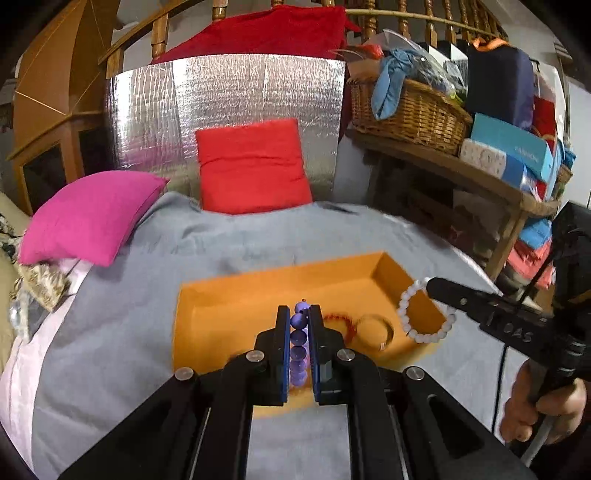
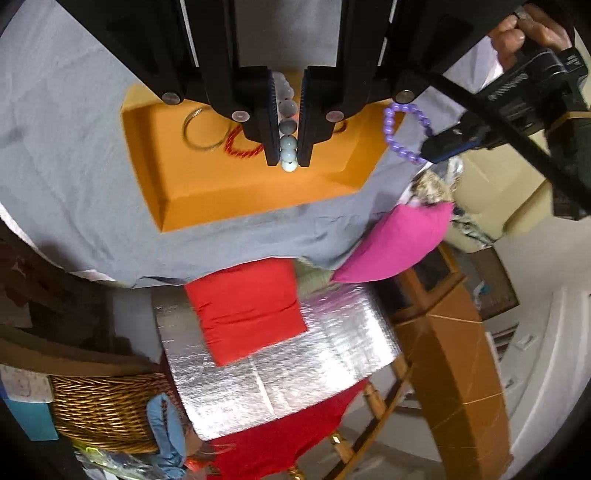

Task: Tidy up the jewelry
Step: 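Carry the purple and white bracelets over the orange box with both tools, then open both tools to release the purple and white bracelets into the box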

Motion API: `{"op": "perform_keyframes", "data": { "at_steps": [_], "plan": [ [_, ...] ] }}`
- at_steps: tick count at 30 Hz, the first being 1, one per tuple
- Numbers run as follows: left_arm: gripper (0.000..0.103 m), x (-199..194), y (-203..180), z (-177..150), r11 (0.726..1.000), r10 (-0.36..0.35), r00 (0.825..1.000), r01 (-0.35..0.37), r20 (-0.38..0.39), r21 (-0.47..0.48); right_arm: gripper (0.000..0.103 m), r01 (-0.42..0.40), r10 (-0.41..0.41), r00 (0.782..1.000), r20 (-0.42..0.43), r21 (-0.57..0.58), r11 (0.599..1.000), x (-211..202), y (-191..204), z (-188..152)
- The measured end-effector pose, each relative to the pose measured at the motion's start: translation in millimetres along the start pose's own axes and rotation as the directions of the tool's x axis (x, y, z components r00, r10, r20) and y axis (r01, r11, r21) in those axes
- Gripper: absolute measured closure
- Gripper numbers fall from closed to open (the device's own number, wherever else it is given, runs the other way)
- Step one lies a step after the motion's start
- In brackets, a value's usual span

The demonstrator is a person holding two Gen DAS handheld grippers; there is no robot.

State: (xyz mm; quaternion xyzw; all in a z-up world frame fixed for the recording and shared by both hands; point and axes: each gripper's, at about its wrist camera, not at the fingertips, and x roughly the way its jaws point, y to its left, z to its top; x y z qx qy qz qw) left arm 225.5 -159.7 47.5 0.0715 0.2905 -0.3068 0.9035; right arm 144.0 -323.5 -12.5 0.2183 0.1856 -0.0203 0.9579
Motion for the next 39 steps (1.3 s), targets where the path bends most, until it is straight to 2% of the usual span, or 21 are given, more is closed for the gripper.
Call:
{"op": "perform_keyframes", "data": {
  "at_steps": [5,13,18,28,39],
  "plan": [
    [0.093,40,3,17,1.0,-0.014,1.0,0.013,-0.005,-0.024,0.092,0.061,-0.059,0.998,-0.037,0.058,0.996,41,-25,33],
    [0.093,124,17,9,0.993,-0.035,0.991,0.019,-0.133,-0.113,0.092,0.103,-0.072,0.977,-0.199,0.149,0.983,117,-63,45],
    [0.093,158,21,-3,0.987,-0.036,0.979,0.004,-0.203,-0.159,0.092,0.118,-0.086,0.972,-0.218,0.135,0.984,144,-65,50],
    [0.093,186,26,-16,0.986,0.002,0.958,-0.051,-0.288,-0.162,0.092,0.144,-0.086,0.958,-0.275,0.199,0.969,183,-85,47],
    [0.092,197,28,-22,0.985,0.087,0.927,-0.135,-0.364,-0.11,0.089,0.229,-0.148,0.94,-0.308,0.245,0.942,185,-104,47]
  ]
}}
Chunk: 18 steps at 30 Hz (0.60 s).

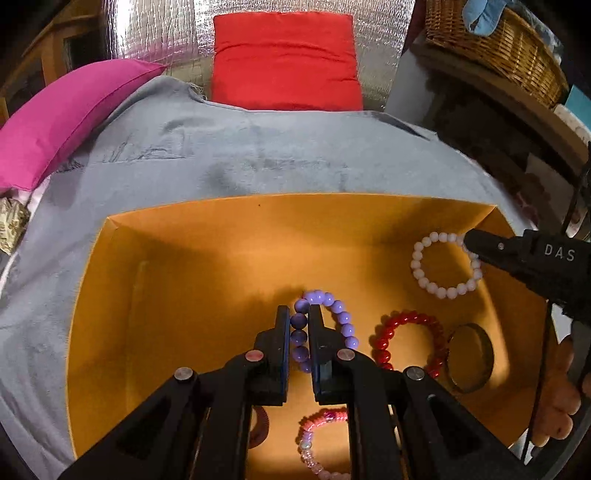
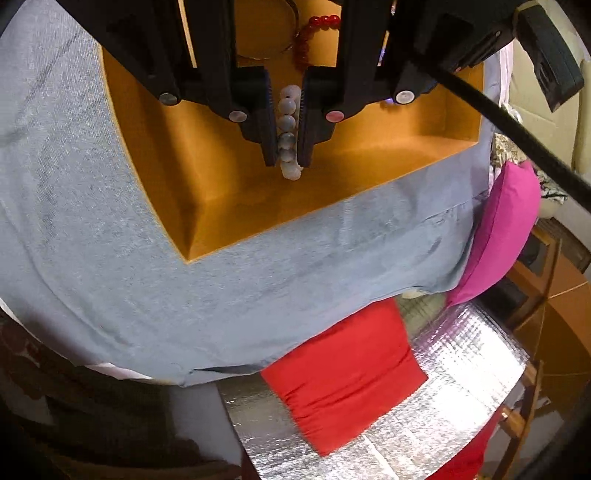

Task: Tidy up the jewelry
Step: 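Open both tools to release the purple and white bracelets into the box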

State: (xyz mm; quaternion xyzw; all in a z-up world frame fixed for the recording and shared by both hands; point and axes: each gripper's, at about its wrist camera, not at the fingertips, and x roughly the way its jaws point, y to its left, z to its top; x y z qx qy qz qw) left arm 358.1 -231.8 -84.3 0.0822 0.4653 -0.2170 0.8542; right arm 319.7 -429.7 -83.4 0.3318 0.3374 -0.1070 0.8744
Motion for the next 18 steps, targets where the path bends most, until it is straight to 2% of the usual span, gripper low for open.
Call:
{"op": "perform_keyframes", "data": {
  "at_steps": [2,3,4,5,6,8,10,13,15,17,18],
  "plan": [
    [0.082,0,-2,0,0.999,0.038,0.999,-0.038,-0.009,0.014,0.089,0.014,-0.014,1.0,-0.002,-0.006,1.0,0,-1,0],
    [0.065,-1,-3,-1,0.999,0.052,0.999,-0.051,-0.014,0.016,0.089,0.025,-0.025,1.0,-0.005,-0.009,1.0,-1,-1,0],
    [0.052,-2,-3,-1,0.998,0.06,0.998,-0.06,-0.014,0.017,0.083,0.03,-0.03,1.0,-0.009,-0.01,0.999,-1,0,1],
    [0.049,-6,-4,-1,0.997,0.078,0.997,-0.078,-0.004,0.021,0.077,0.033,-0.033,0.999,-0.009,-0.009,0.999,-2,-1,1],
    [0.048,-9,-4,-1,0.995,0.094,0.996,-0.094,0.004,0.026,0.076,0.036,-0.036,0.999,-0.005,-0.009,0.999,-3,-1,1],
    [0.044,-17,-6,0,0.991,0.127,0.992,-0.127,0.011,0.031,0.076,0.045,-0.045,0.999,0.007,-0.025,0.999,-9,1,1],
    [0.036,-30,-5,-1,0.986,0.162,0.986,-0.163,0.031,0.02,0.076,0.044,-0.043,0.999,0.018,-0.038,0.998,-17,3,1],
    [0.034,-55,-3,-6,0.971,0.238,0.968,-0.239,0.077,0.001,0.076,0.048,-0.045,0.998,0.036,-0.073,0.996,-36,11,-2],
    [0.034,-71,-2,-10,0.959,0.28,0.954,-0.282,0.106,-0.003,0.067,0.059,-0.054,0.997,0.053,-0.093,0.994,-50,14,-6],
    [0.033,-93,0,-16,0.946,0.323,0.935,-0.325,0.143,-0.01,0.042,0.073,-0.065,0.995,0.074,-0.116,0.991,-65,17,-14],
    [0.031,-104,1,-20,0.942,0.334,0.929,-0.335,0.16,-0.017,0.039,0.082,-0.071,0.994,0.089,-0.129,0.988,-73,19,-18]
  ]
}}
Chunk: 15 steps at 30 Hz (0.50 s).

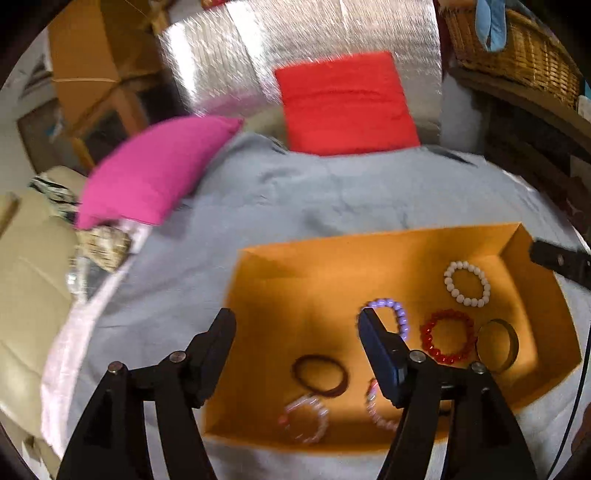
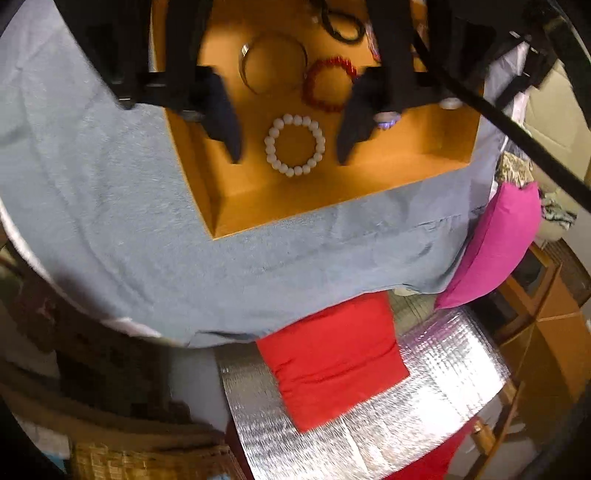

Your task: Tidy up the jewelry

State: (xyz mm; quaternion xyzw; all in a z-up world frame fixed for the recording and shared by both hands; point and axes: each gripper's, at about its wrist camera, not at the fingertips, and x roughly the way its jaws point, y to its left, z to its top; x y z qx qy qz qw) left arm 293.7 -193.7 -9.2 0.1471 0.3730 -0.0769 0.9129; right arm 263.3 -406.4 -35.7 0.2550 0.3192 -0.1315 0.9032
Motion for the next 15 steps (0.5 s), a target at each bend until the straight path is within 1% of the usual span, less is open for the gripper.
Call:
{"op": "perform_keyframes", "data": {
  "at_steps": [1,4,5,6,7,10,15],
  "plan": [
    [0.028,-11,6,-2,1.0,0.004,1.0,-0.004,0.017,-0.006,0.039,0.013,-0.013,1.0,0.022,-0.025,1.0,-12,3,-7],
    [0.024,-46,20,-12,0.999,0.022,0.997,-0.02,0.073,-0.034,0.039,0.035,-0.031,0.999,0.044,-0.099,0.994,-39,11,-23],
    [0.023,-61,26,-17,0.998,0.03,0.995,-0.025,0.098,-0.049,0.039,0.04,-0.033,0.998,0.059,-0.115,0.993,-51,12,-32],
    [0.019,-73,31,-23,0.998,0.032,0.992,-0.024,0.12,-0.062,0.039,0.045,-0.036,0.997,0.074,-0.121,0.992,-61,13,-40],
    [0.017,-80,33,-27,0.997,0.032,0.991,-0.023,0.13,-0.07,0.038,0.045,-0.033,0.995,0.095,-0.127,0.991,-76,14,-52],
    [0.017,-108,48,-46,0.994,0.036,0.987,-0.02,0.156,-0.104,0.036,0.042,-0.024,0.99,0.138,-0.128,0.991,-103,14,-80],
    [0.016,-134,62,-76,0.988,0.066,0.982,-0.039,0.177,-0.15,0.036,0.048,-0.022,0.982,0.188,-0.137,0.989,-140,14,-128]
  ]
}}
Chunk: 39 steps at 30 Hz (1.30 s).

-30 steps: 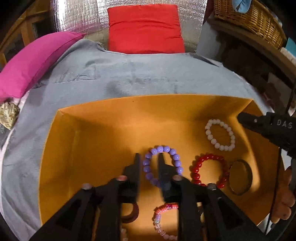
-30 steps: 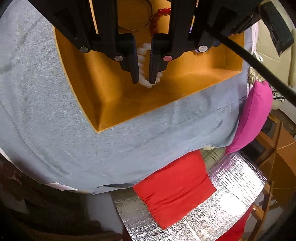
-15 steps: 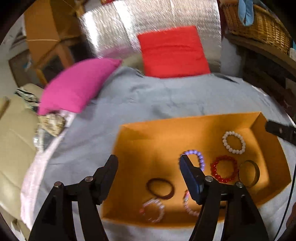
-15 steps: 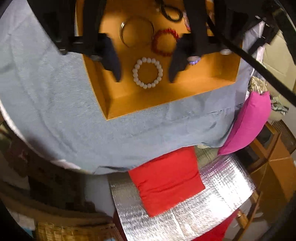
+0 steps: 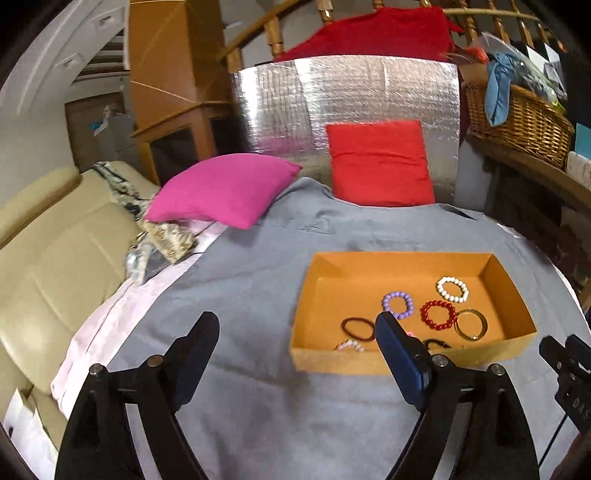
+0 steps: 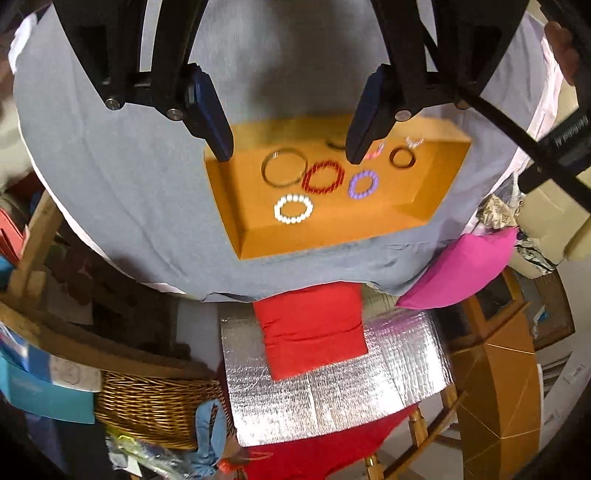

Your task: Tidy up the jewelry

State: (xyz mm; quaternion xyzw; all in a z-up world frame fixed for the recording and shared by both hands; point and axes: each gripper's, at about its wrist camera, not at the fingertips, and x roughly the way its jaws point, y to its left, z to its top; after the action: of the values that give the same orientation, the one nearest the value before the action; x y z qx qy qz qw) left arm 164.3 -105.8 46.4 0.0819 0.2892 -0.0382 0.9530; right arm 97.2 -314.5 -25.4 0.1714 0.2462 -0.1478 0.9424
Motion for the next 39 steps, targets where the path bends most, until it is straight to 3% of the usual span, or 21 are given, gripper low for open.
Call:
{"op": "perform_keyframes", "data": {
  "at_steps": [7,15,22,31,39],
  "plan": [
    [0.015,-2,3,-15,1.0,0.014,1.0,-0.014,-0.018,0.001,0.034,0.007,-0.006,0.999,0.037,-0.022,1.0,-29,15,-21],
    [0.014,0,-2,-5,1.0,0.01,1.0,-0.009,-0.014,0.03,0.033,0.054,-0.054,0.999,-0.005,-0.025,0.998,-27,32,9],
    [0.014,2,1,4,0.997,0.068,0.997,-0.067,-0.031,0.045,0.032,0.065,-0.067,0.997,-0.034,-0.064,0.996,-26,51,25],
    [0.014,6,-2,11,0.999,-0.007,1.0,0.008,-0.019,0.037,0.028,0.081,-0.077,0.996,0.05,-0.086,0.993,-27,53,34],
    [0.014,26,-8,10,1.0,-0.026,0.999,0.026,-0.019,0.007,0.028,0.067,-0.066,0.998,0.02,-0.056,0.996,2,32,19]
  ]
}}
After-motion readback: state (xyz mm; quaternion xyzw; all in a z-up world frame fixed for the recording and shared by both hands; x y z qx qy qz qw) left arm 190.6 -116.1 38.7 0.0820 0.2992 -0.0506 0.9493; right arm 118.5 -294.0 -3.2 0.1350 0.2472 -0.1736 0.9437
